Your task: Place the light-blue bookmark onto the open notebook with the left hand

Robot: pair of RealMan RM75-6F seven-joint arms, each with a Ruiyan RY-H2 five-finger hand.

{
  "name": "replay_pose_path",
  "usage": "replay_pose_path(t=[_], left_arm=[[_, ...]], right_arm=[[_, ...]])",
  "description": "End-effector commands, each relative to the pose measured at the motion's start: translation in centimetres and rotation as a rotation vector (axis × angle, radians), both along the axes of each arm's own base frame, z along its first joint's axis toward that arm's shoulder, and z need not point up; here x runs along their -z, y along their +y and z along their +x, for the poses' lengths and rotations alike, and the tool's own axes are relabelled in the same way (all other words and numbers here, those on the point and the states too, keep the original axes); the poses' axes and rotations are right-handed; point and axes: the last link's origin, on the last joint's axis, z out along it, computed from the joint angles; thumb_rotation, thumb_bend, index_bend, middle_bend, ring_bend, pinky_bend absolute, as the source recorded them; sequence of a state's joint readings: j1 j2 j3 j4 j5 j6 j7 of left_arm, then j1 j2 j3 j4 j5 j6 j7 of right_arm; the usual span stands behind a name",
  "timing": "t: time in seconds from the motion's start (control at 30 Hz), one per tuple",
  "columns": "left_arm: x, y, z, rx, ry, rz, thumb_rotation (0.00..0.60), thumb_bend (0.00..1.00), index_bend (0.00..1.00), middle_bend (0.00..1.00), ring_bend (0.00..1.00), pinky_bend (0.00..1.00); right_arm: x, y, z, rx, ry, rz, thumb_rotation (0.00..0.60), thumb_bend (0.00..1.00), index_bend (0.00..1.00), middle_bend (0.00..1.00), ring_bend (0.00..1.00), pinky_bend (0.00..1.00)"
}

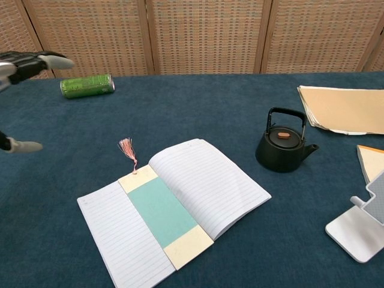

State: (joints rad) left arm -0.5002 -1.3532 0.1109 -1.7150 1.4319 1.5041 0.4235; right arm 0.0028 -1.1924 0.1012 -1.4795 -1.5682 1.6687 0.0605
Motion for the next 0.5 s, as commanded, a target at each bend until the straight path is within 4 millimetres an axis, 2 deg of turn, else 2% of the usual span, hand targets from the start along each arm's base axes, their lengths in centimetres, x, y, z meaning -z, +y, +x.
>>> replay_pose_path(t=[0.03,0.17,0.5], left_arm=[[-1.5,-2.5,-2.5,-0.048,-0.025,0.046,0.600,0.17,0.00,0.00,0.00,0.00],[-2.4,-4.2,-4.3,-0.091,-0.014,0.060,0.600,0.17,0.00,0.00,0.00,0.00],[-4.0,-6.4,-6.3,-0.158,-0.012,0.104,0.600,0.17,0.00,0.00,0.00,0.00]], right_arm=[[0.0,0.1,0.3,-0.010,0.002,0.000,0.600,0.11,0.03,0.00,0.00,0.00],[0.1,0.3,0.8,-0.025,-0.001,0.001,0.600,0.11,0.03,0.00,0.00,0.00],[0.6,0.9,1.9,-0.065,-0.003,0.027,0.600,0.11,0.02,0.00,0.00,0.00]])
